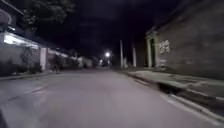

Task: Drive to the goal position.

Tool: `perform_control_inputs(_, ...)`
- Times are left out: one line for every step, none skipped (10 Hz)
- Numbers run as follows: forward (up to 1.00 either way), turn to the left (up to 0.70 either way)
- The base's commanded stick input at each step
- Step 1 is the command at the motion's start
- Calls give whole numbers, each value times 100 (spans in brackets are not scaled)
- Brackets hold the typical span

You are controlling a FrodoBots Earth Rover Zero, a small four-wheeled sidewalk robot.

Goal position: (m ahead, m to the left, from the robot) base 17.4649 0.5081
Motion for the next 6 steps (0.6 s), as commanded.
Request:
perform_control_inputs(70,0)
perform_control_inputs(70,0)
perform_control_inputs(70,0)
perform_control_inputs(70,0)
perform_control_inputs(70,0)
perform_control_inputs(70,0)
